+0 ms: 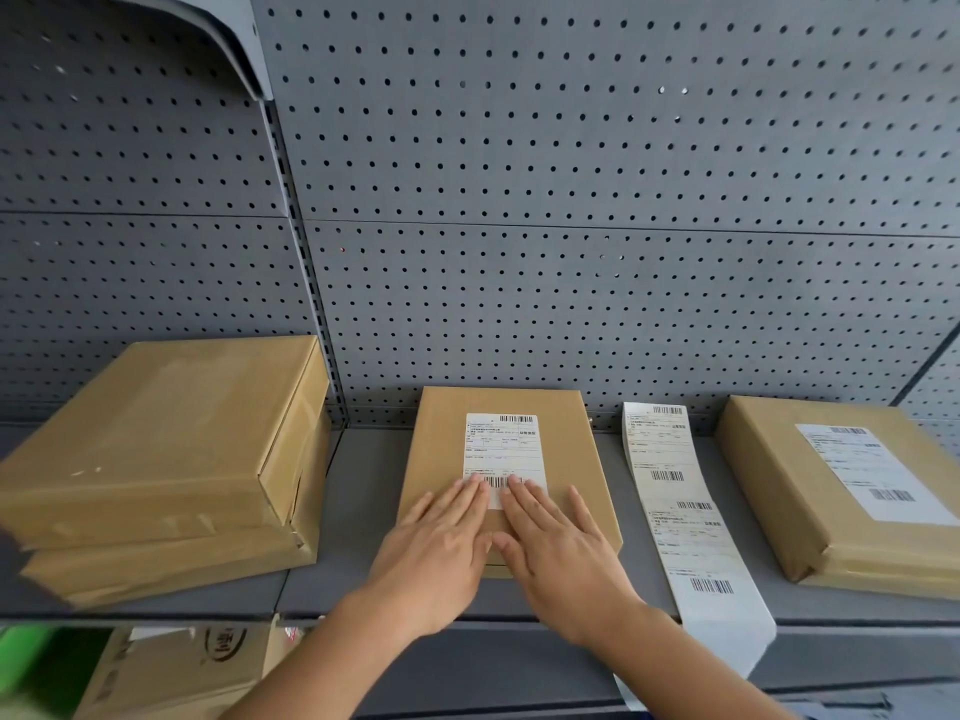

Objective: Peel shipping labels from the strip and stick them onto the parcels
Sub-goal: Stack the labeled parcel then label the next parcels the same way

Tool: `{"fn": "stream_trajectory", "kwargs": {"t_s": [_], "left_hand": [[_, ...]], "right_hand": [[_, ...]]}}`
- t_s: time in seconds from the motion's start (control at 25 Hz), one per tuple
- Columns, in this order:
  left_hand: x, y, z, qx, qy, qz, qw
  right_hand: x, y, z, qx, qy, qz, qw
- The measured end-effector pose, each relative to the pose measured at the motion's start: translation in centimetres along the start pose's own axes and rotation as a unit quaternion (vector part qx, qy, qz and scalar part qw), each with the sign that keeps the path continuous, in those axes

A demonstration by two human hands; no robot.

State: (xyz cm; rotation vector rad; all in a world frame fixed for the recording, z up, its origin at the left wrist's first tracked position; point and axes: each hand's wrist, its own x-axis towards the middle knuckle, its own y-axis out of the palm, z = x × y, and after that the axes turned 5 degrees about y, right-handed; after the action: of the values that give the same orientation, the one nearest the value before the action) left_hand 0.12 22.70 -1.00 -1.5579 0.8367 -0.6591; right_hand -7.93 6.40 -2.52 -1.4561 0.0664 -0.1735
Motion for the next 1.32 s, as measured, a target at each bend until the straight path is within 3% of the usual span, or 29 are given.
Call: {"fn": "stream_trajectory", "kwargs": {"t_s": [0.32,0.48,0.56,0.64,0.72,0.84,1.2,1.32], "left_hand": [[-1.6,-0.3,2.6,-0.048,-0.144,0.0,0.988],[-2.3,0.1,3.5,-0.214,-0.235,-0.034,0.947],[-2.6,0.1,3.3,-0.37,-0.259,-0.058,0.89],[-2.6,0.0,3.0,-0.489,-0.265,-0.083,0.827],[-2.4,0.1,3.2,-0.547,-0.286,-0.094,0.782],[-2.0,0.2,3.1,-0.578,-0.31,-0.113,0.746],[-0.9,-2.4,-1.5,-0.561,-0.243,-0.183,0.77],[0.6,-3.9,-4.0,-0.56,-0.203,-0.19,0.781]], "right_hand": [[-1.9,-0.6,-4.8,0.014,0.102,-0.014,0.995],[-2.5,-0.8,-5.0,0.102,0.149,-0.004,0.984],[-2.8,-1.5,-4.9,0.234,0.198,-0.016,0.952],[-2.7,-2.3,-5.0,0.389,0.264,0.006,0.883],[-2.2,-2.3,-5.4,0.482,0.314,0.036,0.817],[-1.7,-1.7,-5.9,0.528,0.327,0.049,0.782],[-3.4,-5.3,-7.8,0.571,0.358,-0.037,0.738],[-4.6,-7.7,-10.2,0.564,0.372,-0.102,0.73]]}}
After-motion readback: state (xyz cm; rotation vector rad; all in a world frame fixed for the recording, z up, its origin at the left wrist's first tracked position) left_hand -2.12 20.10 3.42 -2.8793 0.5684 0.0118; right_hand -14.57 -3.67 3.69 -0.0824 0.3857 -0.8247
